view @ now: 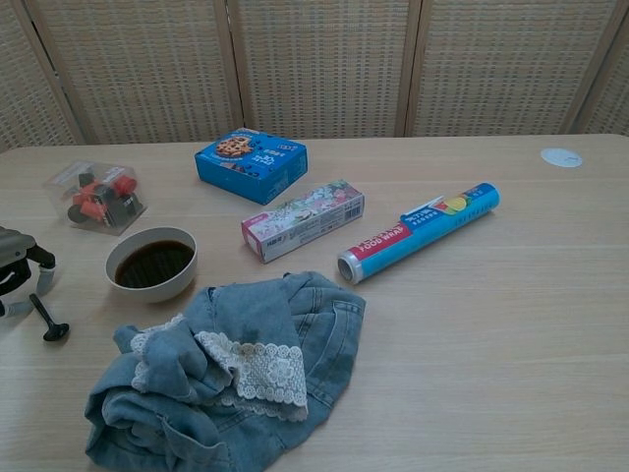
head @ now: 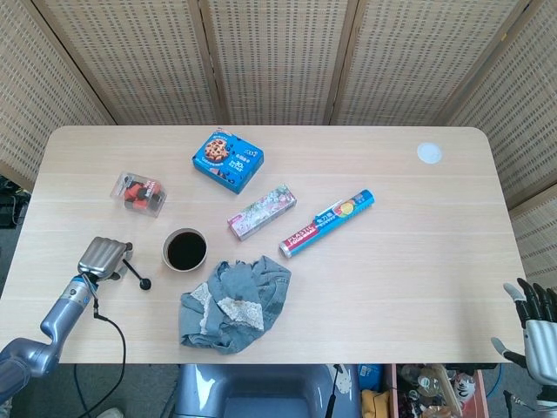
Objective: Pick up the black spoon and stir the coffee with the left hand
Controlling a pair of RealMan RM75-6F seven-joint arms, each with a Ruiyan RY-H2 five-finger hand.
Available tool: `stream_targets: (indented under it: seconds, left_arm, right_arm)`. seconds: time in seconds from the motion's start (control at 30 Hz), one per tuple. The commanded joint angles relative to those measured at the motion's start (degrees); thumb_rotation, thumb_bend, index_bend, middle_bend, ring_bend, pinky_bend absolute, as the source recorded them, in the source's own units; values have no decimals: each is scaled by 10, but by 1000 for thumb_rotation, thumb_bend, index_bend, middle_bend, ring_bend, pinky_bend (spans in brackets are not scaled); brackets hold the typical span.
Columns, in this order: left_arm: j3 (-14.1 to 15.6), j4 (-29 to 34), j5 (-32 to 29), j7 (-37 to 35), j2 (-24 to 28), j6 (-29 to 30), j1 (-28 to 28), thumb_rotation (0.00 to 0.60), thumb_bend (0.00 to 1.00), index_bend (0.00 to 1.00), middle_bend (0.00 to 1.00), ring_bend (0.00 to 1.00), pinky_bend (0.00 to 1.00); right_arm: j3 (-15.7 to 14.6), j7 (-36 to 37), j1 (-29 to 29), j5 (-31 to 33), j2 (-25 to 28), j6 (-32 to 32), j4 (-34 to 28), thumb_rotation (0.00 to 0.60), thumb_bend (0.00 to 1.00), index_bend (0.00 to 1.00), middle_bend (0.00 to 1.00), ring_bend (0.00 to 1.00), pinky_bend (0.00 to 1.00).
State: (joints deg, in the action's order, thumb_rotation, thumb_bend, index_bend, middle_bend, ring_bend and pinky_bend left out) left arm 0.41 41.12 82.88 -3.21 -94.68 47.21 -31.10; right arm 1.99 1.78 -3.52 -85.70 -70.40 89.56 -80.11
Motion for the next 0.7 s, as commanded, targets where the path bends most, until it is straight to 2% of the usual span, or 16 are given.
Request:
stream_targets:
  seconds: [0.03, 0.7]
  left_arm:
    - [0, -1, -2, 1, -1, -2, 0, 600, 351, 498, 815, 710, 723]
    - [-1, 5, -9, 1, -2, -13, -4, 600, 352, 508, 815, 710, 723]
  right_arm:
    - [0, 0, -1, 0, 0, 0, 0, 600, 213, 171, 159, 0, 0]
    - [0, 3, -3, 4, 0, -3, 2, 600, 212, 171, 159, 0, 0]
